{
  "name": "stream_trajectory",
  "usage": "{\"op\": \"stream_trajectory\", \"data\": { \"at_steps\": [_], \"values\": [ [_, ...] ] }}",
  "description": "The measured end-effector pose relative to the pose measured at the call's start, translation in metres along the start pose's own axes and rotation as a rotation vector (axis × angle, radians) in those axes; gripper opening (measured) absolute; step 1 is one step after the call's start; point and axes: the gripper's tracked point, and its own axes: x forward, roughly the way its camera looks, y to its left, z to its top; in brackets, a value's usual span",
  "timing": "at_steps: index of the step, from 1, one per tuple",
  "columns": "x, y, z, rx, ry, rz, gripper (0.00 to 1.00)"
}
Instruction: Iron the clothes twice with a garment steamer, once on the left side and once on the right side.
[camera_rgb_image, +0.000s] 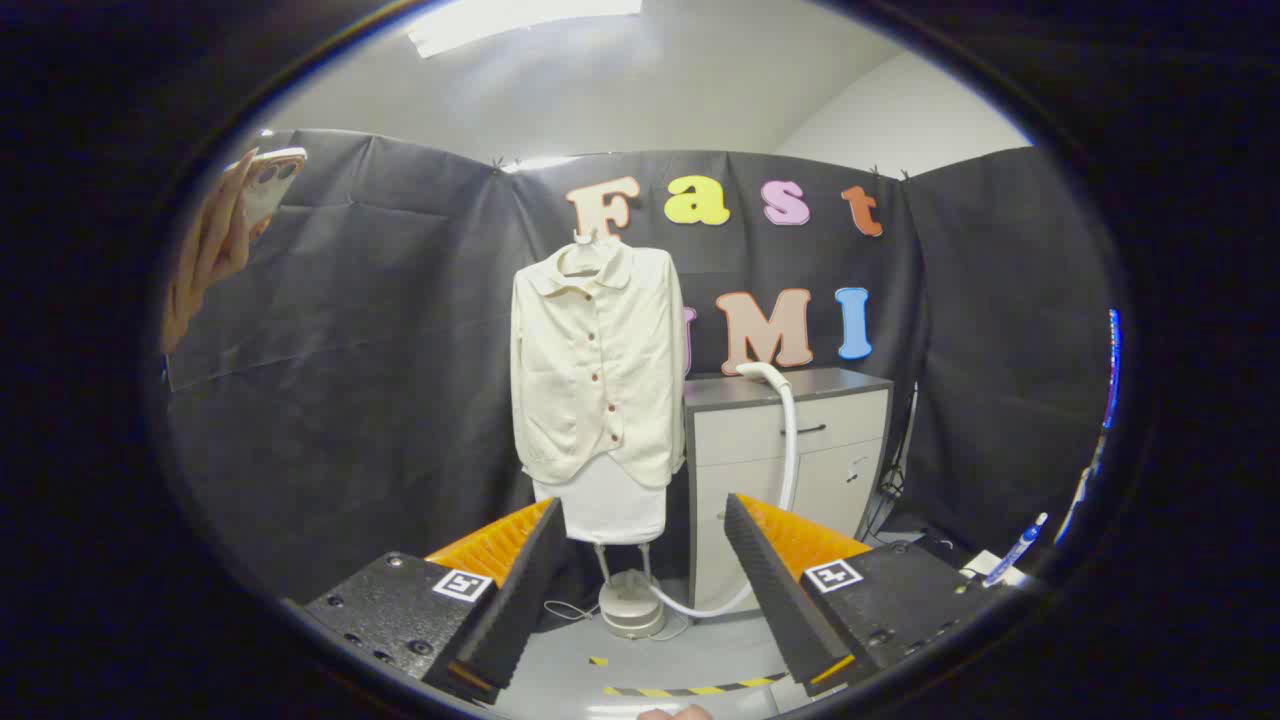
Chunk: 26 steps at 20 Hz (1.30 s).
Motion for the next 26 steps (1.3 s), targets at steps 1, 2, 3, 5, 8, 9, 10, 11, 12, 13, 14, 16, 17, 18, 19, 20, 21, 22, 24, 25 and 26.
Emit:
{"op": "stream_trajectory", "data": {
  "at_steps": [1,2,3,5,8,9,10,11,12,13,14,16,17,18,19,20,21,22,24,25,26],
  "values": [
    [0.001,-0.001,0.001,-0.006,-0.001,0.001,0.98],
    [0.001,-0.001,0.001,-0.008,-0.002,0.005,0.98],
    [0.002,-0.001,0.000,-0.008,-0.002,0.007,0.98],
    [0.006,-0.002,-0.003,-0.012,0.008,0.009,0.98],
    [0.010,-0.001,-0.005,-0.015,0.016,0.013,0.98],
    [0.011,0.001,-0.006,-0.015,0.015,0.015,0.98],
    [0.013,0.002,-0.006,-0.014,0.016,0.017,0.98],
    [0.015,0.004,-0.007,-0.012,0.017,0.020,0.98],
    [0.016,0.006,-0.008,-0.014,0.021,0.022,0.98],
    [0.017,0.007,-0.009,-0.017,0.023,0.024,0.98],
    [0.019,0.006,-0.008,-0.022,0.023,0.022,0.98],
    [0.022,0.005,-0.008,-0.027,0.026,0.018,0.98],
    [0.025,0.005,-0.009,-0.027,0.028,0.016,0.98],
    [0.028,0.003,-0.007,-0.028,0.028,0.013,0.98],
    [0.032,0.000,-0.005,-0.031,0.026,0.007,0.98],
    [0.037,-0.003,-0.002,-0.033,0.022,-0.001,0.98],
    [0.042,-0.005,-0.001,-0.033,0.020,-0.010,0.98],
    [0.047,-0.008,0.001,-0.033,0.021,-0.021,0.98],
    [0.056,-0.015,0.003,-0.037,0.015,-0.047,0.98],
    [0.061,-0.018,0.007,-0.044,0.005,-0.060,0.98],
    [0.067,-0.023,0.009,-0.053,0.007,-0.073,0.98]
  ]
}}
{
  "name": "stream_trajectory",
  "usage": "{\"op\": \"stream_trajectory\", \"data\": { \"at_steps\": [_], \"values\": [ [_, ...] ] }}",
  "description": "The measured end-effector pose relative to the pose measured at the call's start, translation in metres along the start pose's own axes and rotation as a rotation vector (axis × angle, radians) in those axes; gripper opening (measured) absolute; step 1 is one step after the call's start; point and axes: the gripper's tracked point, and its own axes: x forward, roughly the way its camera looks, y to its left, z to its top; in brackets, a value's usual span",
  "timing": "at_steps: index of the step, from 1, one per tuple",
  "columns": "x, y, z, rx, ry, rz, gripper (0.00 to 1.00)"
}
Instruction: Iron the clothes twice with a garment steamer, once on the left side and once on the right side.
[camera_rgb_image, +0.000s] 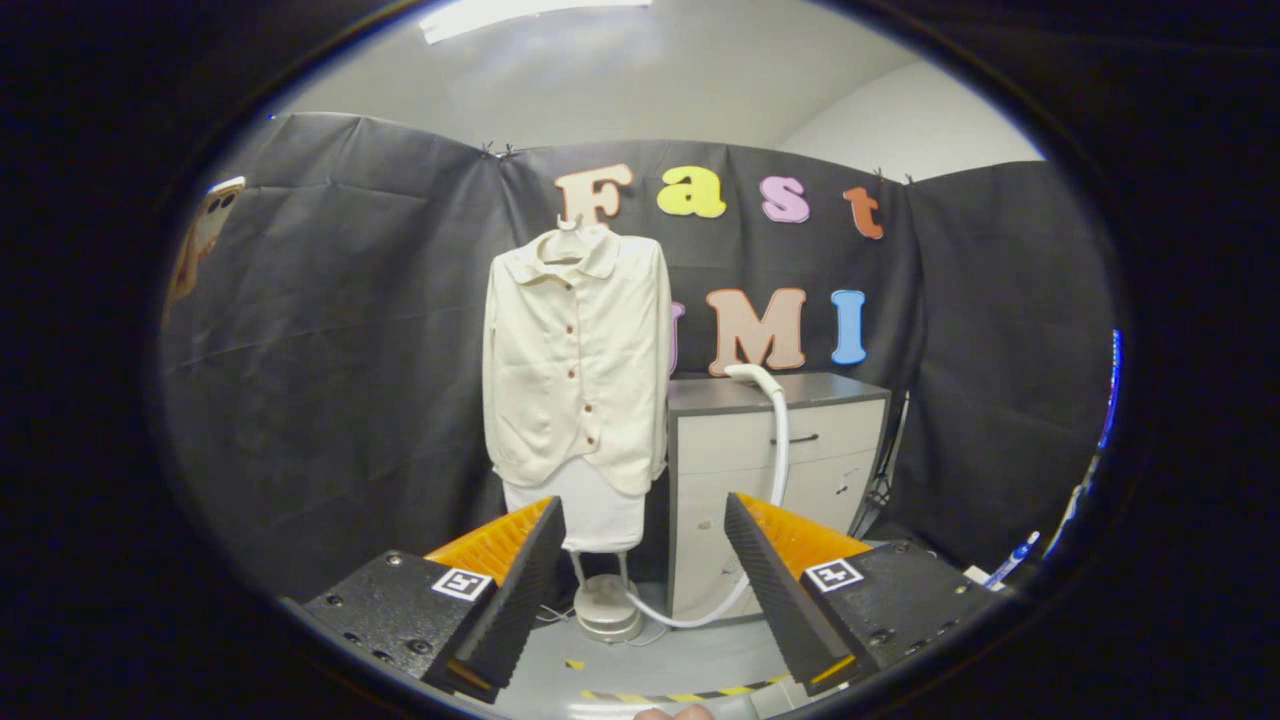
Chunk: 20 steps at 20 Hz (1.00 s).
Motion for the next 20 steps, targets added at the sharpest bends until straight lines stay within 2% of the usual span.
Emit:
{"op": "stream_trajectory", "data": {
  "at_steps": [7,20],
  "values": [
    [0.060,-0.040,0.012,-0.022,-0.014,-0.039,0.98],
    [0.248,-0.162,0.024,-0.044,-0.011,-0.001,0.97]
  ]
}}
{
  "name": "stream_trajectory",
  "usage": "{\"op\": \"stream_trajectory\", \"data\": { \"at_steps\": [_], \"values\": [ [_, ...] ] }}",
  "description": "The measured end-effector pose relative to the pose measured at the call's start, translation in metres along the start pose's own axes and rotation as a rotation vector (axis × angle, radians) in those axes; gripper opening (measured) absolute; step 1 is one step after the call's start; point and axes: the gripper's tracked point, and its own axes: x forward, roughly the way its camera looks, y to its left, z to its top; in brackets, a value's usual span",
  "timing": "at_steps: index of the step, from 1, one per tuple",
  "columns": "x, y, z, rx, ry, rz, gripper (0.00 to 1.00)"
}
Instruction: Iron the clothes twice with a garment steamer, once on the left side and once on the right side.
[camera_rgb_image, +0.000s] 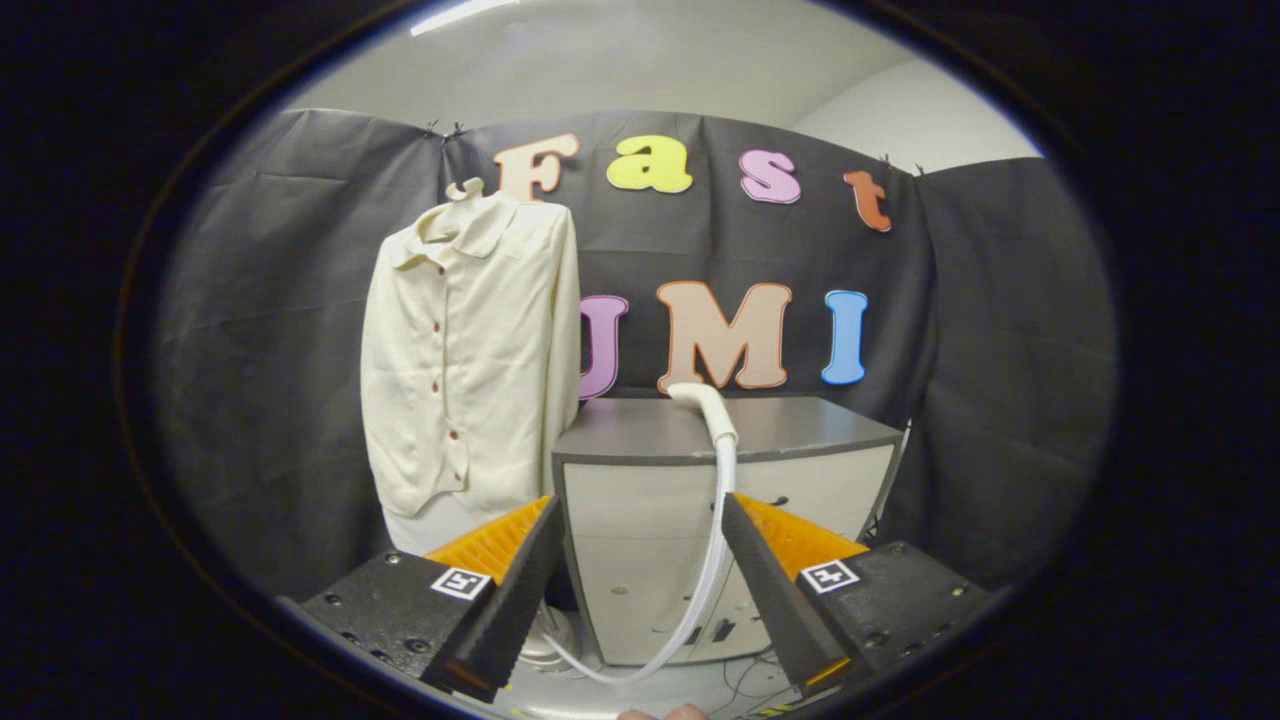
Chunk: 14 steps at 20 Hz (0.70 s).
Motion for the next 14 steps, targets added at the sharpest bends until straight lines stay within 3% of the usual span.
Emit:
{"op": "stream_trajectory", "data": {
  "at_steps": [14],
  "values": [
    [0.208,-0.077,0.007,0.032,0.065,-0.024,0.97]
  ]
}}
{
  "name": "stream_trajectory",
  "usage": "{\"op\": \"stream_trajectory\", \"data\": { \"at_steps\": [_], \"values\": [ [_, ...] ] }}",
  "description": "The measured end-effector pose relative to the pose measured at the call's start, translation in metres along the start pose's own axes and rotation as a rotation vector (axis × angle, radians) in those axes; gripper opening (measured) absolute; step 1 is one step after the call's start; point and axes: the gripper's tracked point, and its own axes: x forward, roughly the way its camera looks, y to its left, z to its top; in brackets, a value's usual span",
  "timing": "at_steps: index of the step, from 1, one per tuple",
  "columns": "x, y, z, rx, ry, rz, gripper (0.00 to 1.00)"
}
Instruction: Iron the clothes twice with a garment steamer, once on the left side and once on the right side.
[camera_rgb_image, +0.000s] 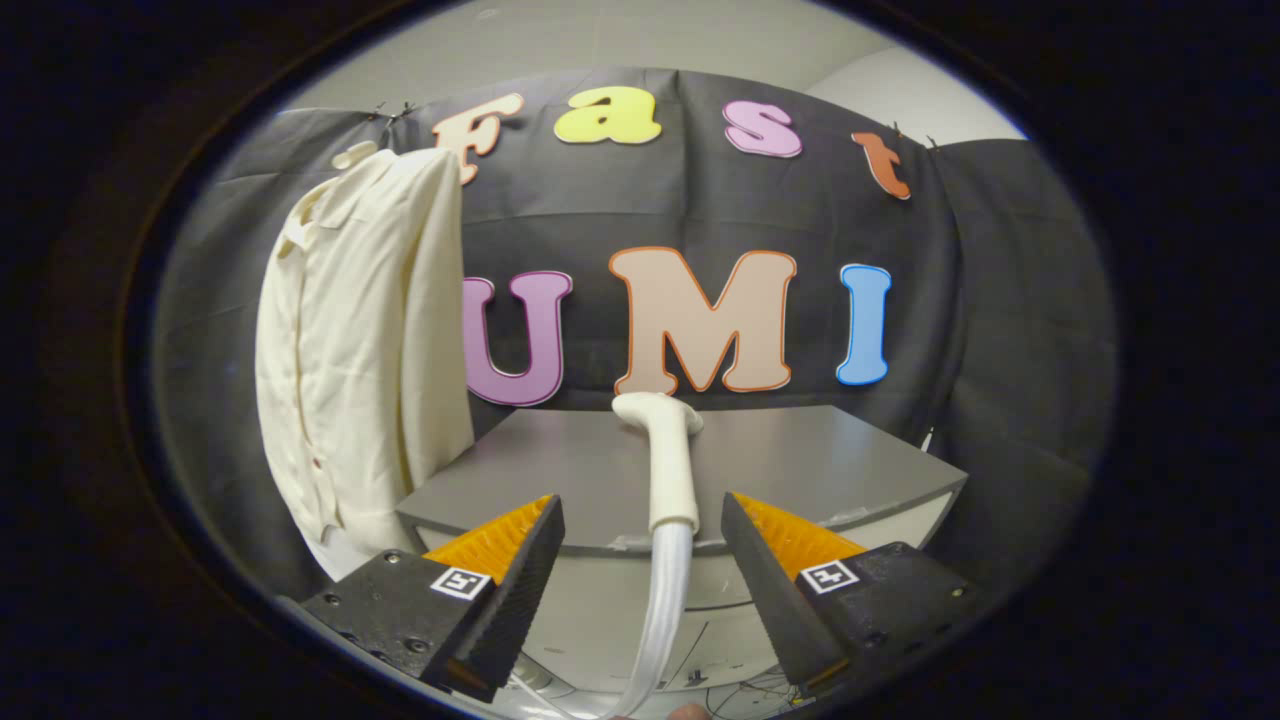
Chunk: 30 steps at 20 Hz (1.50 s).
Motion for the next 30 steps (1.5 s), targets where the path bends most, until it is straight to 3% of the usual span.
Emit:
{"op": "stream_trajectory", "data": {
  "at_steps": [9,14,17,21,26,30],
  "values": [
    [0.097,-0.008,-0.010,0.064,0.112,0.010,0.95],
    [0.121,-0.013,-0.034,0.018,0.209,-0.028,0.74],
    [0.123,-0.016,-0.028,-0.025,0.185,-0.042,0.62],
    [0.122,-0.020,-0.032,0.037,0.209,-0.039,0.52],
    [0.121,-0.015,-0.033,-0.039,0.235,-0.055,0.43],
    [0.116,-0.018,-0.032,0.070,0.276,-0.038,0.39]
  ]
}}
